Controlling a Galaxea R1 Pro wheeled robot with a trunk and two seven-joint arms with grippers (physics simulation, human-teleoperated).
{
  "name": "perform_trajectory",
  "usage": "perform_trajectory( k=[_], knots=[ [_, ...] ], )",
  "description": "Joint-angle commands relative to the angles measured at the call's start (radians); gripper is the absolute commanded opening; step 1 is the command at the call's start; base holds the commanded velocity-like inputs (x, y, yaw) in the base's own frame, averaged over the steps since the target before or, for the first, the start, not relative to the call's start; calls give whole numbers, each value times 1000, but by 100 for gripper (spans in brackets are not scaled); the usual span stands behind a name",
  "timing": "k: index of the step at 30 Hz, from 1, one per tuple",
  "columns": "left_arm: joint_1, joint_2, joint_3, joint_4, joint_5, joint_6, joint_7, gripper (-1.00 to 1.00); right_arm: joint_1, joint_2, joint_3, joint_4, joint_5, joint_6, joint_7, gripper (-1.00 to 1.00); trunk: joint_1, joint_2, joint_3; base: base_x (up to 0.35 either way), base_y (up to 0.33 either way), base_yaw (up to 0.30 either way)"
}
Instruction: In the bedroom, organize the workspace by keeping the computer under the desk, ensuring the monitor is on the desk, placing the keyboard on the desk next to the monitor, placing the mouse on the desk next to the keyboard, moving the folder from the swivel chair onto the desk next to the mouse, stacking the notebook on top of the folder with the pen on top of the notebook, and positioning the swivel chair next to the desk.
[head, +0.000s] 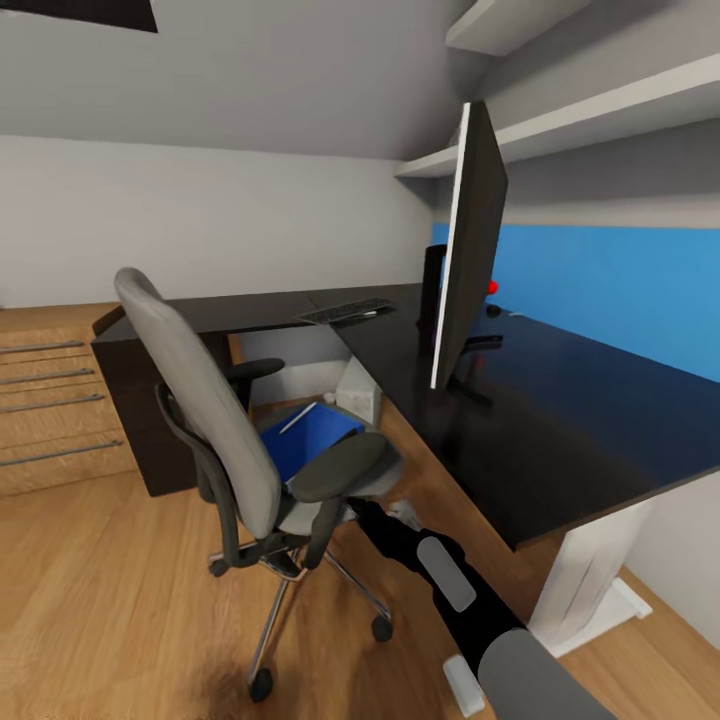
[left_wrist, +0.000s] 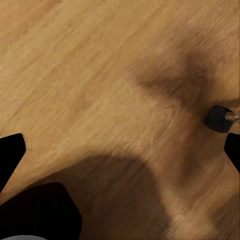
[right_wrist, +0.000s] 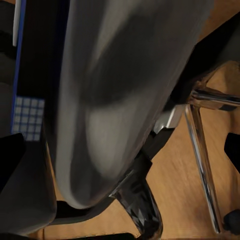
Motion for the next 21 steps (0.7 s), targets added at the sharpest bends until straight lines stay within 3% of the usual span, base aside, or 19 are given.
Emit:
perform_trajectory(
  k=[1, 21],
  knots=[
    [0, -1, 1, -2, 11, 4, 8, 100, -1, 0, 0, 0, -2, 2, 1, 100, 0, 0, 0, 0, 0, 200],
    [0, -1, 1, -2, 11, 4, 7, 100, -1, 0, -3, 0, 4, -7, 4, 100, 0, 0, 14, 0, 0, 217]
  ],
)
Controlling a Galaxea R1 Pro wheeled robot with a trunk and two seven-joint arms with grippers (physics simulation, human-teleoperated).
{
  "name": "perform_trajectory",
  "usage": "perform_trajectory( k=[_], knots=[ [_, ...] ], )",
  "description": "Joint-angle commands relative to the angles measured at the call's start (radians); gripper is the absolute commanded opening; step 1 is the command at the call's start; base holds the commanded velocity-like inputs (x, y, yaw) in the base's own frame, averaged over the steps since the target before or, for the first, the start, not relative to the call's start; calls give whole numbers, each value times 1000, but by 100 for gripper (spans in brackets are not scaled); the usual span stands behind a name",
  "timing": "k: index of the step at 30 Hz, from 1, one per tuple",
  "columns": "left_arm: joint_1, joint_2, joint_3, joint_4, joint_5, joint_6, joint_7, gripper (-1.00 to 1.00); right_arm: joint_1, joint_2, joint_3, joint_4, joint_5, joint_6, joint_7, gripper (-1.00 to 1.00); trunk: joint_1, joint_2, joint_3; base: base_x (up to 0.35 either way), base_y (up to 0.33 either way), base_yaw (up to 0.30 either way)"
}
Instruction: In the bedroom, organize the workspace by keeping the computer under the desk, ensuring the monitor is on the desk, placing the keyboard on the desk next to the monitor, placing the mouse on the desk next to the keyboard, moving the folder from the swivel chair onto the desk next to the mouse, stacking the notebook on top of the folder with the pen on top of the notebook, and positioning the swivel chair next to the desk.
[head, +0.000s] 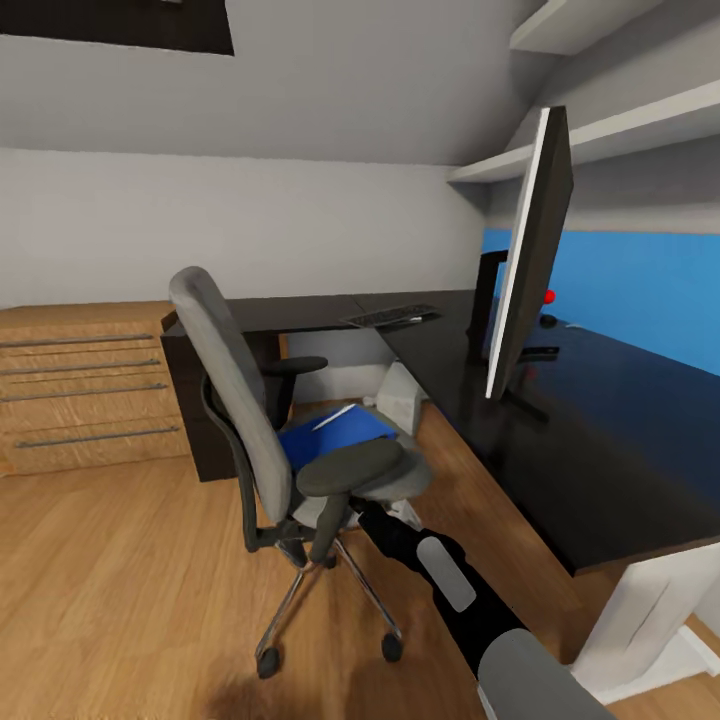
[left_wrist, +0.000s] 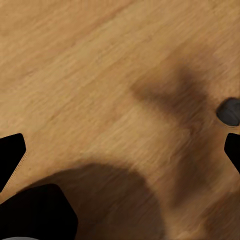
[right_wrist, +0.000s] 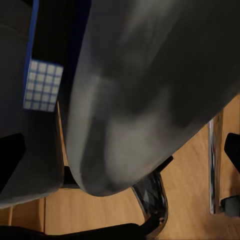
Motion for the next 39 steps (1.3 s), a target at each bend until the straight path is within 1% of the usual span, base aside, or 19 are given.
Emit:
perform_trajectory(
  k=[1, 30, 39],
  knots=[
    [0, -1, 1, -2, 10, 4, 7, 100, -1, 0, 1, 0, -5, 1, 2, 100, 0, 0, 0, 0, 0, 221],
    [0, -1, 0, -2, 10, 4, 7, 100, -1, 2, 0, 15, -4, 1, 2, 100, 0, 0, 19, 0, 0, 222],
    [0, -2, 0, -2, 10, 3, 8, 100, -1, 1, 0, 15, -10, -2, 3, 100, 0, 0, 20, 0, 0, 63]
  ],
)
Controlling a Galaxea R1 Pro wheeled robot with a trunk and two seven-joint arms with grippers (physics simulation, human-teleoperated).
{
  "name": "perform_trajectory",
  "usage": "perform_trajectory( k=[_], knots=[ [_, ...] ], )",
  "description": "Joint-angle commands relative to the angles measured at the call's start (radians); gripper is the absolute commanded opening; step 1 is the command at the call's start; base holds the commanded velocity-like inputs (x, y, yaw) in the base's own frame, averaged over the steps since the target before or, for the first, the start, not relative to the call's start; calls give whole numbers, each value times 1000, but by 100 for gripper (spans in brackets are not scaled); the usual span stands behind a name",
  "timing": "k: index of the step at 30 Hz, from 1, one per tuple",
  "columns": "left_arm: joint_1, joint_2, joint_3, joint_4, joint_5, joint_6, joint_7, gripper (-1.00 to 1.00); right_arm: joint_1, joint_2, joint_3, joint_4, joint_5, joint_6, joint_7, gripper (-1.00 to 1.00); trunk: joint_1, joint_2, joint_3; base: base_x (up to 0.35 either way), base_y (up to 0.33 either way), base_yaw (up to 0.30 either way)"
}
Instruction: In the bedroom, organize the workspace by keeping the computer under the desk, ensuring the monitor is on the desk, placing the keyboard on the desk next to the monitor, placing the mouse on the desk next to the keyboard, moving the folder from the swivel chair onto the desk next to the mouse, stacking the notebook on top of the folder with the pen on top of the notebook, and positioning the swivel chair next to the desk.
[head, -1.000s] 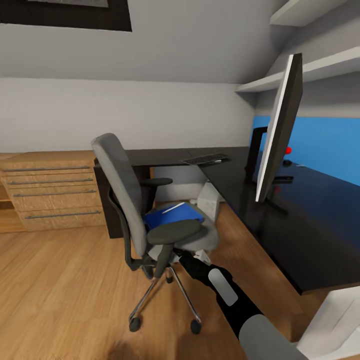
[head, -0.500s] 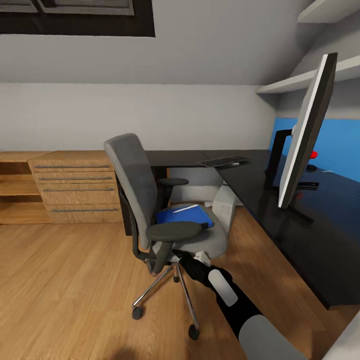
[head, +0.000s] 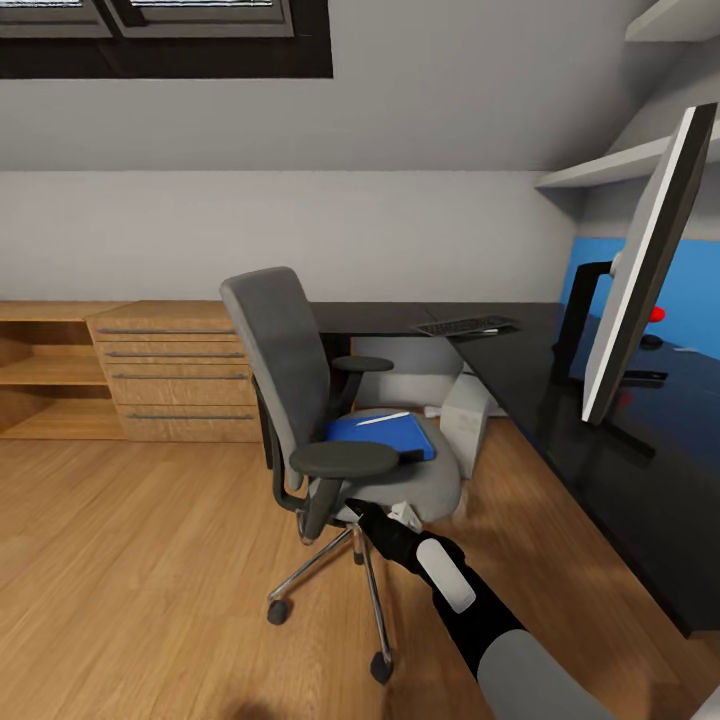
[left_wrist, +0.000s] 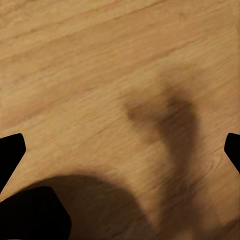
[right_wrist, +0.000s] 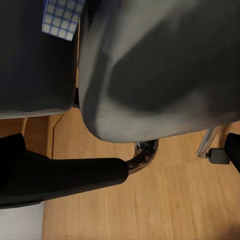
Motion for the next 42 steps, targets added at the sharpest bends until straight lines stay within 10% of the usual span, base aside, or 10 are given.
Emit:
perform_trajectory(
  k=[1, 42],
  knots=[
    [0, 0, 1, -2, 11, 4, 8, 100, -1, 0, 0, 0, -3, 2, 2, 100, 0, 0, -1, 0, 0, 13],
    [0, -1, 0, -2, 11, 3, 7, 100, 11, -3, -11, 4, -2, -1, 2, 100, 0, 0, -1, -26, -14, 130]
  ],
)
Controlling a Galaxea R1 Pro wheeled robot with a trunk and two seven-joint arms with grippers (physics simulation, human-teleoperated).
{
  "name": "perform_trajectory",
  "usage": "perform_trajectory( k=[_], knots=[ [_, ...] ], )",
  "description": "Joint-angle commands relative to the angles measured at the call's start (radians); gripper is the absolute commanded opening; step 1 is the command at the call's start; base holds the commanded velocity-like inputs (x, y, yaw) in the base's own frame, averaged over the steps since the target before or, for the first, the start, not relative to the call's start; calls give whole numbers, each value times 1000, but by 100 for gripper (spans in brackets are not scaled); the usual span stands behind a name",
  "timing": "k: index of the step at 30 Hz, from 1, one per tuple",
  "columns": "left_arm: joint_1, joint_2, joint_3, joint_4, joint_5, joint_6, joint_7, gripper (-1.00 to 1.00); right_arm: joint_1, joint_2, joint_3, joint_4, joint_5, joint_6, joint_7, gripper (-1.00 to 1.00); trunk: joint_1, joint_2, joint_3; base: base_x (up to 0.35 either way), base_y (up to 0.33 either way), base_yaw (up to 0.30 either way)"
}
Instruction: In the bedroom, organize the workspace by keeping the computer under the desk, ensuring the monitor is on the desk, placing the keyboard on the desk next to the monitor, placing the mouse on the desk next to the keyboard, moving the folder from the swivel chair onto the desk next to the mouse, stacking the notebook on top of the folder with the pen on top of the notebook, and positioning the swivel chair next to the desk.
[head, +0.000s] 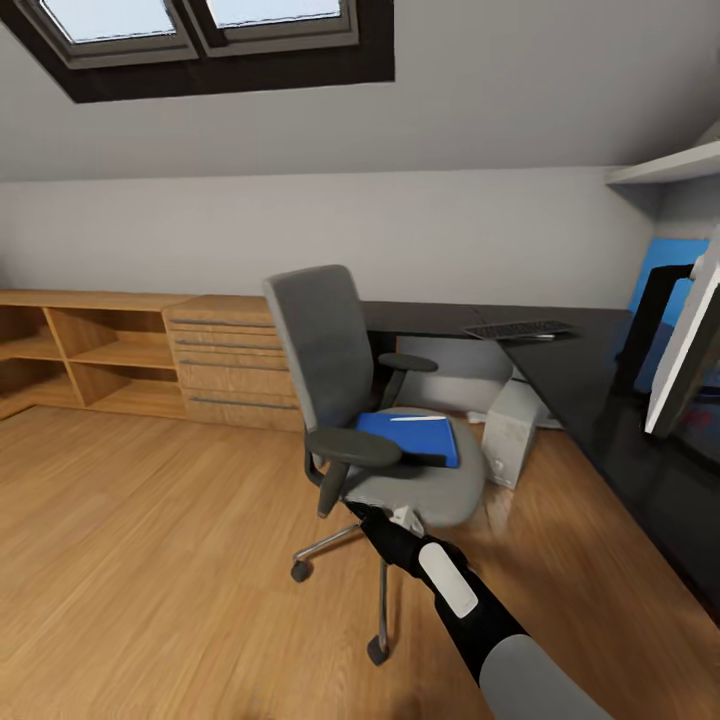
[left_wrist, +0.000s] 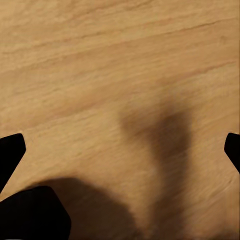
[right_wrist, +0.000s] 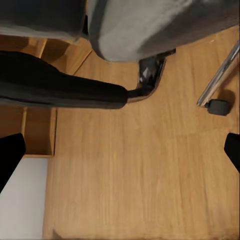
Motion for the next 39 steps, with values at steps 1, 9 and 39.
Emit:
perform_trajectory(
  k=[1, 9, 39],
  knots=[
    [0, -1, 1, -3, 11, 4, 8, 100, 0, 0, 0, 0, -2, 2, 2, 100, -1, 0, -1, -241, -136, 5],
    [0, -1, 1, -3, 11, 4, 8, 100, 4, -1, 0, 0, 0, 0, 2, 100, -1, 0, -1, -270, -157, 2],
    [0, -1, 1, -3, 11, 4, 9, 100, 17, -25, -85, -3, -9, -40, -132, 100, -1, 0, 12, -118, -61, -119]
  ],
)
